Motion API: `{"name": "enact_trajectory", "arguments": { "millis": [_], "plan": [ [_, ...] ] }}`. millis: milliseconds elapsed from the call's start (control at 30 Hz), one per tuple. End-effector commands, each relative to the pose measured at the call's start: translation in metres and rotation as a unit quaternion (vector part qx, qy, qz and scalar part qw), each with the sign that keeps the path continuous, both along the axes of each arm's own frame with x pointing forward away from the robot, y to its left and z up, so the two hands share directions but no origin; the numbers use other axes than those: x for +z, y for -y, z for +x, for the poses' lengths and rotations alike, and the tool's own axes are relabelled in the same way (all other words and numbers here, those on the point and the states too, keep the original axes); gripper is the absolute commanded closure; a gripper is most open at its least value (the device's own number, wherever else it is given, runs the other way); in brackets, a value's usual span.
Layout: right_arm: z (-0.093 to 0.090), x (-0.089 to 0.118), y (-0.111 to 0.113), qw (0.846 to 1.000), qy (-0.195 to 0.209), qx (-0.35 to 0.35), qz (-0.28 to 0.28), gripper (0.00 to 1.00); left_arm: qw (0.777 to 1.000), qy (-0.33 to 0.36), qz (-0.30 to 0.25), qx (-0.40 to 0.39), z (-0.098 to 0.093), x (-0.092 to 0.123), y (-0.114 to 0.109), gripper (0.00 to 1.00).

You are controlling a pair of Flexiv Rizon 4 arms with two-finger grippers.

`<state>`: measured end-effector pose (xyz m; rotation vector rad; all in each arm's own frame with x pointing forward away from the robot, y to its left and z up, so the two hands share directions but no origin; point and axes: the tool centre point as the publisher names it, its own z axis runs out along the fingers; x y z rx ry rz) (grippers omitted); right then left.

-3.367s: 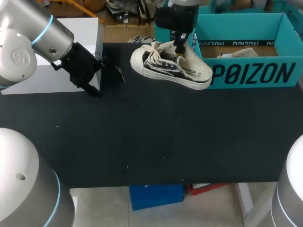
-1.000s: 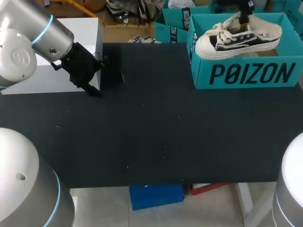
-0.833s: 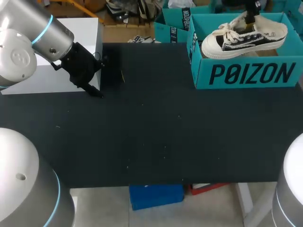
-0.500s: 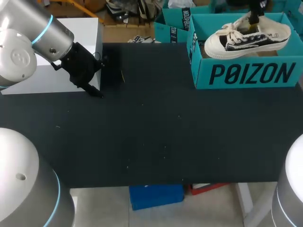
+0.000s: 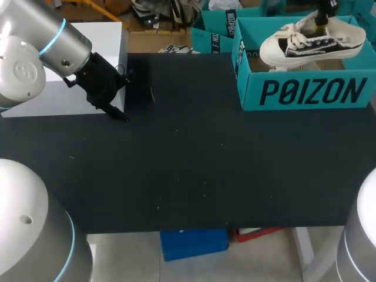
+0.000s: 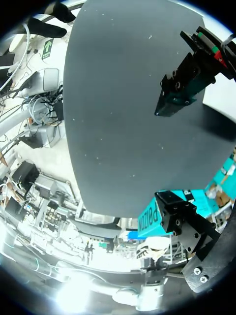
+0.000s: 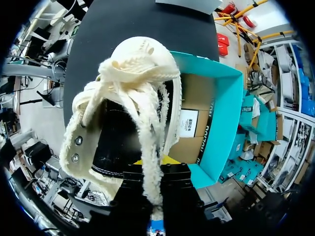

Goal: Take the shoe out of the shoebox, open the shoe tongue, remove and reinsert the insole, then place the shoe into the shoebox

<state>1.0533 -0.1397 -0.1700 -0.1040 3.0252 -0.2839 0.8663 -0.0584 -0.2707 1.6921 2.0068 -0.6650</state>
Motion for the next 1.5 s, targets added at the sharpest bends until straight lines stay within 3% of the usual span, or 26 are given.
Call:
{"name": "enact_trajectory", "arguments": {
  "millis": [33,567,867,1167,1500],
  "plan": [
    [0.019,-0.005,0.016,1.0,-0.005,0.008,0.011,1.0,1.0,0.003,-0.001,0.001,-0.001,-0.001,0.0,0.0],
    [0.105,-0.027,0.06,0.998,-0.029,0.051,0.01,1.0,1.0,0.003,-0.001,0.001,-0.001,-0.001,0.0,0.0],
    [0.144,-0.032,0.067,0.997,-0.041,0.058,0.009,1.0,1.0,0.003,-0.001,0.001,-0.001,-0.001,0.0,0.0],
    [0.168,-0.043,0.072,0.998,-0.06,0.02,0.023,1.0,1.0,0.003,-0.001,0.001,-0.001,-0.001,0.0,0.0],
    [0.183,-0.046,0.061,0.997,-0.061,0.024,0.033,1.0,1.0,0.003,-0.001,0.001,-0.001,-0.001,0.0,0.0]
  ]
}}
